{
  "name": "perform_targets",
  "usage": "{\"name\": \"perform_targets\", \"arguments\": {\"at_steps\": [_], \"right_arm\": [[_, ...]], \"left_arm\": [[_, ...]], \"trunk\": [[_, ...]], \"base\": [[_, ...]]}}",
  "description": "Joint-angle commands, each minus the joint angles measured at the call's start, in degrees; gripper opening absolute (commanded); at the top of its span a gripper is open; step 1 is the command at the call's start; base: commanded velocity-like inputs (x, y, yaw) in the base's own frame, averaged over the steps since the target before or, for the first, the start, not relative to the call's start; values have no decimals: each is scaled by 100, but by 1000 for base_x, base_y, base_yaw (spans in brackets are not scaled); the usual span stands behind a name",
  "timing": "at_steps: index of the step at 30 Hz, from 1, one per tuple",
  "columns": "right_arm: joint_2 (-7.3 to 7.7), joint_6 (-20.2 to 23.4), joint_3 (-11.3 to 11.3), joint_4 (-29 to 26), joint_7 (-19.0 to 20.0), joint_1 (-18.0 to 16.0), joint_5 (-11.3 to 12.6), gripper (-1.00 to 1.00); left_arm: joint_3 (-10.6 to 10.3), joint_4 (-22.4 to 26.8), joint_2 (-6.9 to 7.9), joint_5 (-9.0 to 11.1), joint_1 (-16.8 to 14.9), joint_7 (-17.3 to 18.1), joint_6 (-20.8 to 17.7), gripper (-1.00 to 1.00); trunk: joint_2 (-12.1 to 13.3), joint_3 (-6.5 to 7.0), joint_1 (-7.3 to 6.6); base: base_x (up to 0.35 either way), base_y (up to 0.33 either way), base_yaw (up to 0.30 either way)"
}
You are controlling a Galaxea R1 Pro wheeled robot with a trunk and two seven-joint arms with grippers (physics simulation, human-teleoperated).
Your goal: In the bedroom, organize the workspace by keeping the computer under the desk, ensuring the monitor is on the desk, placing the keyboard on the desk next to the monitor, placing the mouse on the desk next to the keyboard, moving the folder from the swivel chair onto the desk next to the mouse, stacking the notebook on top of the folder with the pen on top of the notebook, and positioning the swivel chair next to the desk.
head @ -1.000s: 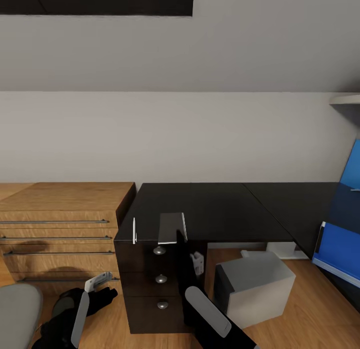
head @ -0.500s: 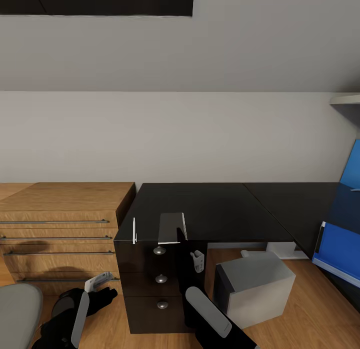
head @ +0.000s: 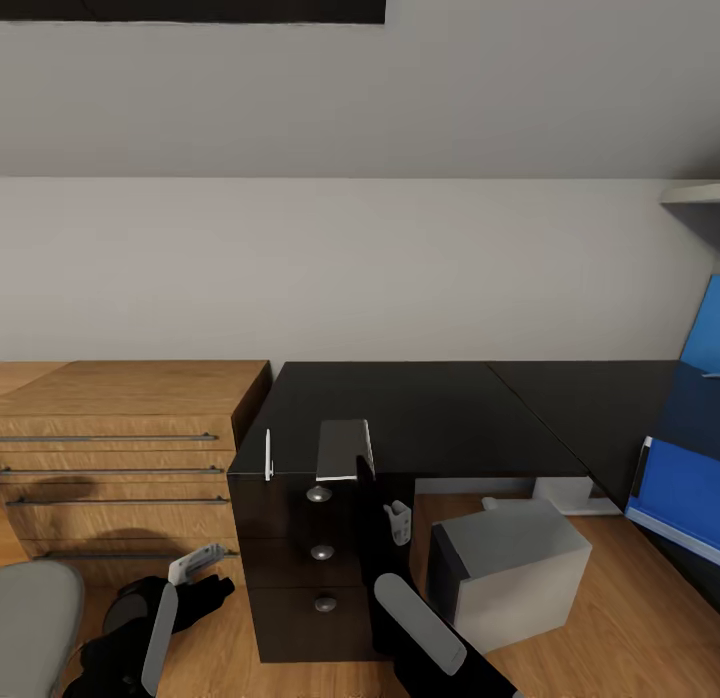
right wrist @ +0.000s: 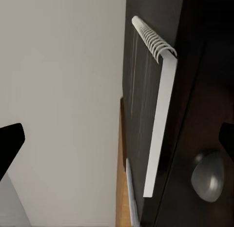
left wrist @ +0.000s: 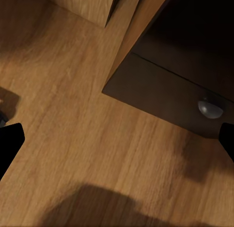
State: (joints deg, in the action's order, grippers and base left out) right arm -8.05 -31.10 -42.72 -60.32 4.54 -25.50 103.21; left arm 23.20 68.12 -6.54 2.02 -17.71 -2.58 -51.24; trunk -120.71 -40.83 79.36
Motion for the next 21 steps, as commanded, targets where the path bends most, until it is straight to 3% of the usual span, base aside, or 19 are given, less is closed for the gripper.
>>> {"name": "perform_targets", "arguments": {"at_steps": [1, 5, 21], "right_arm": [[4, -36, -17, 2, 48, -7, 59, 100], [12, -36, -17, 2, 47, -7, 59, 100], [8, -36, -26, 2, 47, -7, 66, 100]], "left_arm": [[10, 6, -5, 26, -5, -26, -25, 100], [9, 8, -5, 26, -5, -24, -26, 100], [90, -7, 16, 24, -5, -5, -25, 100]], "trunk": [[-44, -25, 22], [-205, -96, 110], [-205, -96, 110]], "base": [[0, 0, 0], [0, 0, 0], [36, 0, 0]]}}
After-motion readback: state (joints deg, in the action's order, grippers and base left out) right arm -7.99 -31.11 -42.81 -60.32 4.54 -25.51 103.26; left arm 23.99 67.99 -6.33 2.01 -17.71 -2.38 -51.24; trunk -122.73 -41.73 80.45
